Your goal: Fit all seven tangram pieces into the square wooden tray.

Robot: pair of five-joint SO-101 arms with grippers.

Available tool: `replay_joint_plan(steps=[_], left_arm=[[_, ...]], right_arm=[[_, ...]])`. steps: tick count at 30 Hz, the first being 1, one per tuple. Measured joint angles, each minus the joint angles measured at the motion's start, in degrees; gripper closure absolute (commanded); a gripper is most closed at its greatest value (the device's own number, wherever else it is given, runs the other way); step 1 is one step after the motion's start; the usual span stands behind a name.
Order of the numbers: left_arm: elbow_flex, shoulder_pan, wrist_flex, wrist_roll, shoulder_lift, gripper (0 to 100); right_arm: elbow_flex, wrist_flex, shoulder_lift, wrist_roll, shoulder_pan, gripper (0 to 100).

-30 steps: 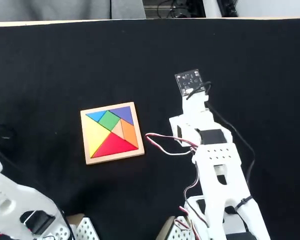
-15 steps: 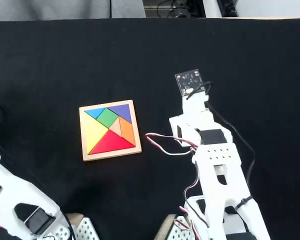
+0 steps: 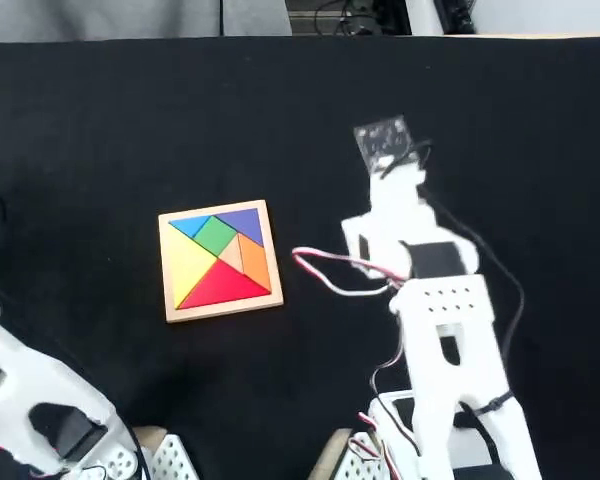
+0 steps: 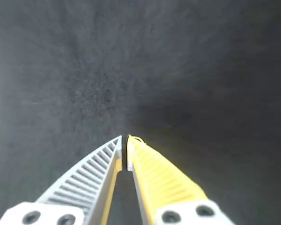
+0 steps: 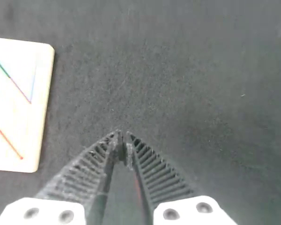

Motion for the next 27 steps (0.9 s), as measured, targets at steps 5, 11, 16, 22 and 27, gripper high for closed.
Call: replay_joint_plan(steps=[5, 11, 16, 22, 27], left_arm=[[-1.05, 10.46, 13.45, 5.8, -20.4, 97], [0.0, 22.68, 24.7, 13.54, -45.27, 97], [13.1, 32.97, 24.53, 17.41, -66.46, 97], [43.69, 38.68, 12.48, 18.37, -95.21, 97], [69.36, 38.68, -0.97, 18.64, -111.82, 97]], right_arm=[[-13.98, 12.66, -2.46, -3.25, 0.0, 98.7], [-18.99, 17.41, -16.79, -2.64, 0.0, 98.7], [-15.38, 17.49, -34.81, -1.49, 0.0, 98.7], [-1.49, 12.75, -52.04, -1.49, 0.0, 98.4], [10.11, 4.66, -58.81, -1.58, 0.0, 98.6]])
